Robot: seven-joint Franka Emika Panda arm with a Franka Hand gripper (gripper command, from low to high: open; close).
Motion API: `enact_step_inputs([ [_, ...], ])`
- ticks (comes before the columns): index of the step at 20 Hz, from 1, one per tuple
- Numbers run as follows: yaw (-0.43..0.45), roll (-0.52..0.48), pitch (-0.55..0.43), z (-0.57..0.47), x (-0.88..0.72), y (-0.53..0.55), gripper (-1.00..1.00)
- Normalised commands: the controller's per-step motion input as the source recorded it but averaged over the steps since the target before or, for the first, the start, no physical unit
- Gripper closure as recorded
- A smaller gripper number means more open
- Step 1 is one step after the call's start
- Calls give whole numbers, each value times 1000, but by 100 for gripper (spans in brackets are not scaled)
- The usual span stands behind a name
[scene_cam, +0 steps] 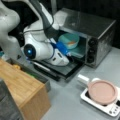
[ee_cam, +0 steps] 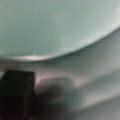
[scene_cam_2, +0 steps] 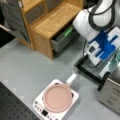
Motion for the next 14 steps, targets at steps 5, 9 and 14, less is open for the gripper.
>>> enact_step_inputs([
  [5,210,-133,-234,-158,-135,-248,100],
  [9,203,-153,-246,-166,-114,-159,-100],
  [14,184,-147,-243,-163,-107,-102,-100],
])
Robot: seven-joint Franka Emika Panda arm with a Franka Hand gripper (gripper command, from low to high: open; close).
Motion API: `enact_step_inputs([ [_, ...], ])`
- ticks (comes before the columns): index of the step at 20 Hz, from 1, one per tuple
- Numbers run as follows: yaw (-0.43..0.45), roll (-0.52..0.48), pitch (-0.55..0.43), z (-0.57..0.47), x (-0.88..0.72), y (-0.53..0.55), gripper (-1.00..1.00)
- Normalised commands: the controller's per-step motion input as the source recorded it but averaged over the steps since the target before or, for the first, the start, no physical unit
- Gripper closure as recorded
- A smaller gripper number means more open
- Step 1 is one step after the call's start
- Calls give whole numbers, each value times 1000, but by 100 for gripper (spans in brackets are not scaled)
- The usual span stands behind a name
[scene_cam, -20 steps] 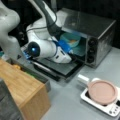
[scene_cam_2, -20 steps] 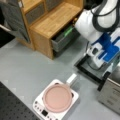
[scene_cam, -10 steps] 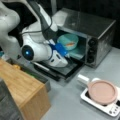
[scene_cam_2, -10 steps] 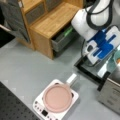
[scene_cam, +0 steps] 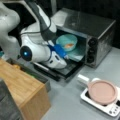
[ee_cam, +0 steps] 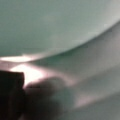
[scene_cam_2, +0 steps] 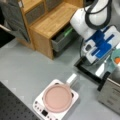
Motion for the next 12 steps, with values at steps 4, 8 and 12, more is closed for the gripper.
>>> enact_step_inputs([
  [4,114,-123,-181,-122,-113,-73,-100],
  [8,68,-121,-137,-79,-117,-66,-100],
  [12,19,-151,-111,-12,-111,-81,-100],
])
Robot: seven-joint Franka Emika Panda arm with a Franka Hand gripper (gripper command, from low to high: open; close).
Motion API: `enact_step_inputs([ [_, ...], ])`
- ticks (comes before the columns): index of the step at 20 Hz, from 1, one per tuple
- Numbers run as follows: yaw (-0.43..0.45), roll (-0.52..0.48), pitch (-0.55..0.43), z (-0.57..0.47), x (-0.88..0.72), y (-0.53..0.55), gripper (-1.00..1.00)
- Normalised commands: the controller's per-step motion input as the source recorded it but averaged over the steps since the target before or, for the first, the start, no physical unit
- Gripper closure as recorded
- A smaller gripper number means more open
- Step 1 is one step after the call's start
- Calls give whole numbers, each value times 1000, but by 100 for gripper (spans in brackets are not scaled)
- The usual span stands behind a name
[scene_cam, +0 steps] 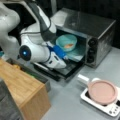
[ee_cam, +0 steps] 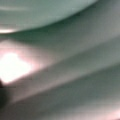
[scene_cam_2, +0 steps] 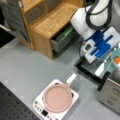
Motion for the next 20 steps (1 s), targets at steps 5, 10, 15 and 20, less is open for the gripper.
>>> enact_step_inputs([
  [5,-73,-229,-14,119,-137,-119,-100],
  [10,-176,-313,68,215,-152,-47,-100],
  [15,-141,-315,44,195,-152,109,-100],
  [20,-124,-272,36,152,-128,194,-100],
])
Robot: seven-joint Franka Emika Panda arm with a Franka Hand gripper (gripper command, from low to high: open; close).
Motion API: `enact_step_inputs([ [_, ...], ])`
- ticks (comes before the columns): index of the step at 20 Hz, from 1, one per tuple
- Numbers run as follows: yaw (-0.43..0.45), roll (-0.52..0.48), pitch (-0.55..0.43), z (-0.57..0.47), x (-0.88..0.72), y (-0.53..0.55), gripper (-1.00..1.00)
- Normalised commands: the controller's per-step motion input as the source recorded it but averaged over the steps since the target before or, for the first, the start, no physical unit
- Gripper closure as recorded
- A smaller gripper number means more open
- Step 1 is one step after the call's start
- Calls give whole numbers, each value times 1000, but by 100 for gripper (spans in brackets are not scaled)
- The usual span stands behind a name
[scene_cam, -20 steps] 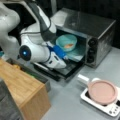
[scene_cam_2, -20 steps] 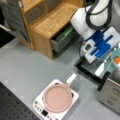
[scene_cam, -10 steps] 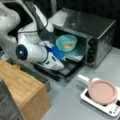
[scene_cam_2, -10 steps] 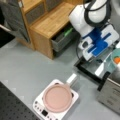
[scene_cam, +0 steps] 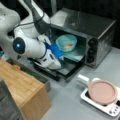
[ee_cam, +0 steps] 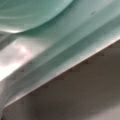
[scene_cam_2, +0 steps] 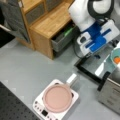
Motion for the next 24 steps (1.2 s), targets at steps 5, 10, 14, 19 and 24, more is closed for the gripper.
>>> enact_step_inputs([
  [5,-93,-234,53,215,-114,189,-100],
  [10,-35,-237,31,216,-141,126,-100],
  [14,14,-196,-3,86,-151,102,-100],
  [19,-180,-304,68,-20,-104,99,-100],
  [24,-266,-365,27,-67,-8,194,-100],
])
